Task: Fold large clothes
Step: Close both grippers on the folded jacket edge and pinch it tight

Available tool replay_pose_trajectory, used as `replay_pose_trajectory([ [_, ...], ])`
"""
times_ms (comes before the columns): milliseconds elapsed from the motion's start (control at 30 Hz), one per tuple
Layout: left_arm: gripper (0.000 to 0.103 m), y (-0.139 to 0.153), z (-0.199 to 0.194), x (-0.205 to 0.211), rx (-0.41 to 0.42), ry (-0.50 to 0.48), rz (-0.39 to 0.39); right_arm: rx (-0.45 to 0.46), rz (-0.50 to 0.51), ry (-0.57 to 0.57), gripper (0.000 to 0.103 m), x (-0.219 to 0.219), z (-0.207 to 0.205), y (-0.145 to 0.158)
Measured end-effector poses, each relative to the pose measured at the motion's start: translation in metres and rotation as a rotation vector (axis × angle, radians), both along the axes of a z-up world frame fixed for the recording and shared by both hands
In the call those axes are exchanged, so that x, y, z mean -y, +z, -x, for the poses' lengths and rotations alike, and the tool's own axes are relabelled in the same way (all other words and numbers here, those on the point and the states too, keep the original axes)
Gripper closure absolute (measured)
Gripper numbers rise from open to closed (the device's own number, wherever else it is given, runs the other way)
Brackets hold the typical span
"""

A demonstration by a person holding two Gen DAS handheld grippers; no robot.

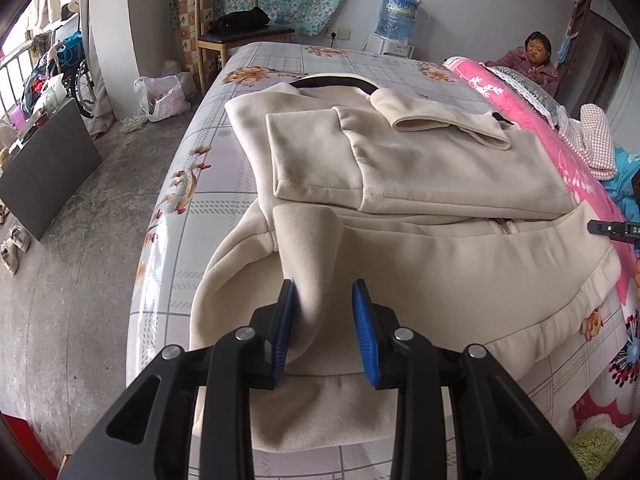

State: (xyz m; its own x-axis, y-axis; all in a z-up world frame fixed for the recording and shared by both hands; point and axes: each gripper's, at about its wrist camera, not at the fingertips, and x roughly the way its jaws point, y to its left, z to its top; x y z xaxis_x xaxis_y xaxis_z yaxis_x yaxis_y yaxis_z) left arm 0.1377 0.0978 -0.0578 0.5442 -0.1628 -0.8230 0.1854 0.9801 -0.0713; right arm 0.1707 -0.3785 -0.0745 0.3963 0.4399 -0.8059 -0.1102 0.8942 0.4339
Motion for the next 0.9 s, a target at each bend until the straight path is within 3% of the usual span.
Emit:
replay_pose_trajectory([
  [200, 0.074, -0.007, -0.009, 0.002, -0.004, 0.029, -0.058, -0.006, 0.037, 0.025, 0.061, -0.008, 0.0, 0.0],
  [300, 0.074, -0.004, -0.009, -0.007, 0.005, 0.031, 0.014, 0.005, 0.058, 0.03, 0.061, -0.012, 0.002, 0.005],
  [467, 0.074, 0.01, 0.005, -0.013, 0.068, -0.057, 0.137, 0.06, 0.057, 0.051, 0.061, -0.018, 0.012, 0.018],
  [700, 0.074, -0.006, -0.017, -0.012, 0.005, -0.032, 0.08, 0.061, 0.083, 0.05, 0.062, -0.025, 0.011, 0.012],
  [900, 0.072, -0.013, -0.032, -0.015, -0.024, 0.007, 0.079, 0.037, 0.092, -0.014, 0.071, -0.017, 0.005, 0.007],
])
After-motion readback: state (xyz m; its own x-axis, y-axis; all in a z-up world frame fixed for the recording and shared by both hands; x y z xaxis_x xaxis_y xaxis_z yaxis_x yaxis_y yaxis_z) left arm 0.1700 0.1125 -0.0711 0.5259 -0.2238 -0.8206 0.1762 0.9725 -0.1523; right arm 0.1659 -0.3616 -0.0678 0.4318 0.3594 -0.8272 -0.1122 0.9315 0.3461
